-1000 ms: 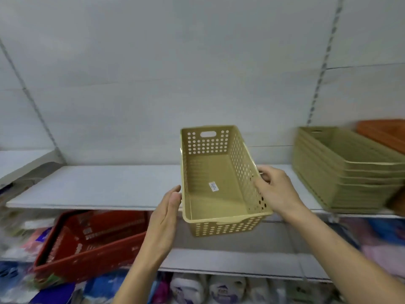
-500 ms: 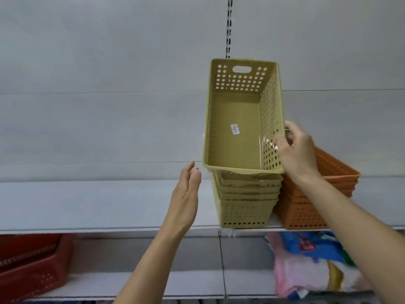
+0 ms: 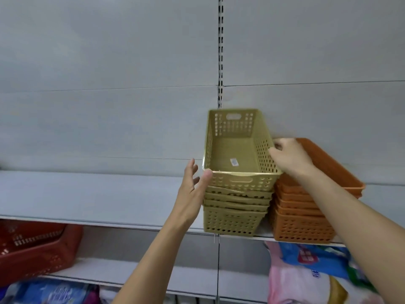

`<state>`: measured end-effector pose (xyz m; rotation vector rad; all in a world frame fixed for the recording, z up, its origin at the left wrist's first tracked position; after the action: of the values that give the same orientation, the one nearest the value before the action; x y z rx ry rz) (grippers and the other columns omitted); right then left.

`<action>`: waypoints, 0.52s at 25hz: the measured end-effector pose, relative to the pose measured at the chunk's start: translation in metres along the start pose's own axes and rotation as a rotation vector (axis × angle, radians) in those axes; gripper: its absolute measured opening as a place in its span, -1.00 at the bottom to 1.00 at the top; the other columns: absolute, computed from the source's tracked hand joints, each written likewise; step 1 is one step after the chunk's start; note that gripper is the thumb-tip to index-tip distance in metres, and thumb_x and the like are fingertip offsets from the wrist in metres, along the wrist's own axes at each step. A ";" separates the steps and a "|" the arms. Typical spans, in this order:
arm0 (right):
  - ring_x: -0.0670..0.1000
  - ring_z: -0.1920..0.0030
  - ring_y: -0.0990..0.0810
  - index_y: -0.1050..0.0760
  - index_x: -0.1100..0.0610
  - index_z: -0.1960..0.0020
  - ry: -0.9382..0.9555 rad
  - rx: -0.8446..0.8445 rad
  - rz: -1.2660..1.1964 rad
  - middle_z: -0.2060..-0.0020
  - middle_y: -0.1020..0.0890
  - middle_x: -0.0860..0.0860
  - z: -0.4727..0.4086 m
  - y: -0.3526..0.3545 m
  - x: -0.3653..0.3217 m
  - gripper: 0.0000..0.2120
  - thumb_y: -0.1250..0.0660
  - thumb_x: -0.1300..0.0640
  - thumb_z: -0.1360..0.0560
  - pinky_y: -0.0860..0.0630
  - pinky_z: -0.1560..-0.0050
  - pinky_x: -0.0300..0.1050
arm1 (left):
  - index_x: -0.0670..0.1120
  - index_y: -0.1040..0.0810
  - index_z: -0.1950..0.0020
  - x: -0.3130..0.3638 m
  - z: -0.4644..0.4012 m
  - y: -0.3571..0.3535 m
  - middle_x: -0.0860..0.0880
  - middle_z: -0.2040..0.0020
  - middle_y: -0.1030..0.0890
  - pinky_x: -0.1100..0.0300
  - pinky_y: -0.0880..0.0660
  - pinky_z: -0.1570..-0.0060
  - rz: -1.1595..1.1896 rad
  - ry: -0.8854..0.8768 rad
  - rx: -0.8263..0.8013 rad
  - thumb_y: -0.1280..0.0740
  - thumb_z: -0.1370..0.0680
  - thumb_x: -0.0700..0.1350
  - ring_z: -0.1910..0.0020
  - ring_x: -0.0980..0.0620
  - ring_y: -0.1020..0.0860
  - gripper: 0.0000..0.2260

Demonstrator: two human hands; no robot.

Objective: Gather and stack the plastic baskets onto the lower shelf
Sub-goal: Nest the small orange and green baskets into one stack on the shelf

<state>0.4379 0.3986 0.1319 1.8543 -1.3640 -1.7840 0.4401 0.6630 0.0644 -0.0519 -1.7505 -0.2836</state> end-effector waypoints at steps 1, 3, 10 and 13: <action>0.13 -0.09 -0.62 -0.59 0.05 -0.10 0.014 -0.055 -0.022 0.03 -0.67 -0.02 0.003 -0.006 0.000 -0.74 -0.20 0.08 -0.50 -0.55 -0.10 0.08 | 0.14 -0.03 -0.59 -0.002 -0.001 -0.004 0.17 -0.48 -0.28 0.32 -0.26 -0.17 -0.008 0.006 -0.011 -0.17 -0.56 0.26 -0.33 0.21 -0.33 -0.35; 0.09 -0.28 -0.53 -0.46 0.12 -0.37 0.033 -0.137 -0.063 -0.17 -0.61 0.03 0.015 -0.018 0.002 -0.61 -0.20 0.14 -0.56 -0.44 -0.29 0.03 | 0.13 -0.12 -0.57 -0.008 -0.004 -0.008 0.16 -0.48 -0.35 0.28 -0.32 -0.24 0.004 0.000 -0.034 -0.20 -0.51 0.33 -0.37 0.19 -0.38 -0.31; 0.11 -0.22 -0.57 -0.55 0.15 -0.29 0.128 -0.001 0.293 -0.24 -0.62 0.10 0.065 -0.038 -0.019 -0.63 -0.15 0.09 -0.57 -0.46 -0.24 -0.01 | 0.07 -0.42 -0.31 -0.017 -0.015 0.015 0.14 -0.08 -0.56 0.26 -0.42 0.04 0.007 0.054 0.117 -0.20 -0.62 0.12 -0.11 0.16 -0.54 -0.70; 0.01 -0.28 -0.54 -0.47 0.07 -0.38 0.271 -0.090 0.192 -0.31 -0.58 0.00 0.111 -0.063 -0.065 -0.60 -0.15 0.00 -0.59 -0.42 -0.30 -0.07 | -0.04 -0.44 -0.32 -0.034 -0.030 0.065 0.00 -0.18 -0.56 0.13 -0.40 -0.13 0.073 0.133 0.282 -0.23 -0.61 0.09 -0.21 -0.02 -0.51 -0.66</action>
<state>0.3801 0.5272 0.1039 1.7740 -1.2890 -1.4188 0.4883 0.7235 0.0474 0.1051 -1.6373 0.0144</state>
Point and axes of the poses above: each hand's wrist, its own z-axis away from the middle knuckle, its own y-axis out of the back of the hand, x = y × z, the point moved 10 cm from there along -z, towards the middle knuckle
